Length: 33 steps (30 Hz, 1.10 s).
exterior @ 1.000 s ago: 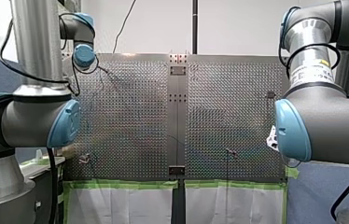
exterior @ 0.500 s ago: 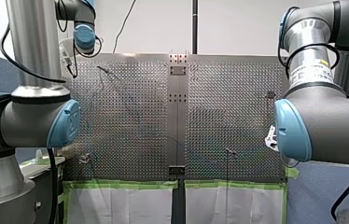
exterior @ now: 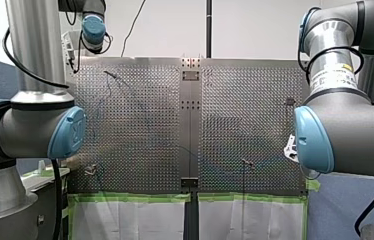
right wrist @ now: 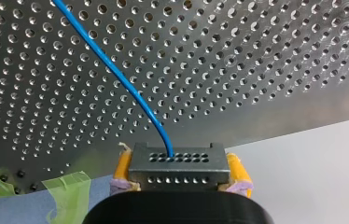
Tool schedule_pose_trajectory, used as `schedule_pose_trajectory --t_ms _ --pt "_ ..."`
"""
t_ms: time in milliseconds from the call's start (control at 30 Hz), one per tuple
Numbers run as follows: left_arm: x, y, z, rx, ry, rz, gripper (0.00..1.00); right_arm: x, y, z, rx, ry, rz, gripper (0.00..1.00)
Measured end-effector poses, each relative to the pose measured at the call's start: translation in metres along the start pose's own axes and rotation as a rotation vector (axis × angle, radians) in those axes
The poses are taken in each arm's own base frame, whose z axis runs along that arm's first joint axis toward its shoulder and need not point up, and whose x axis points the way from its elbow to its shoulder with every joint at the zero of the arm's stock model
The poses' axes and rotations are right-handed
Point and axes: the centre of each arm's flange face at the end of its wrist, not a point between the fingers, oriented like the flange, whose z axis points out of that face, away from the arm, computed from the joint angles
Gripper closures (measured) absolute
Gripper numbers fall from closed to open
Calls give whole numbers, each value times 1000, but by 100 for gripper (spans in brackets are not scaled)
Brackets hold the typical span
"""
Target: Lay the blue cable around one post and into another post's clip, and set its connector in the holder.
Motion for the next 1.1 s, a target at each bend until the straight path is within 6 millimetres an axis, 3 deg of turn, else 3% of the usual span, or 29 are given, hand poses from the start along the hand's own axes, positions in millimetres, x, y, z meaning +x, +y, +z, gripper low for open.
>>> schedule_pose_trajectory --t_ms 367,867,1100 --pt "29 -4 -9 26 157 162 1 0 0 0 0 0 -1 100" --pt "42 -7 -28 124 313 345 1 0 0 0 1 1 -2 100" --pt "42 -11 -27 154 302 332 1 0 -1 0 2 0 -3 100"
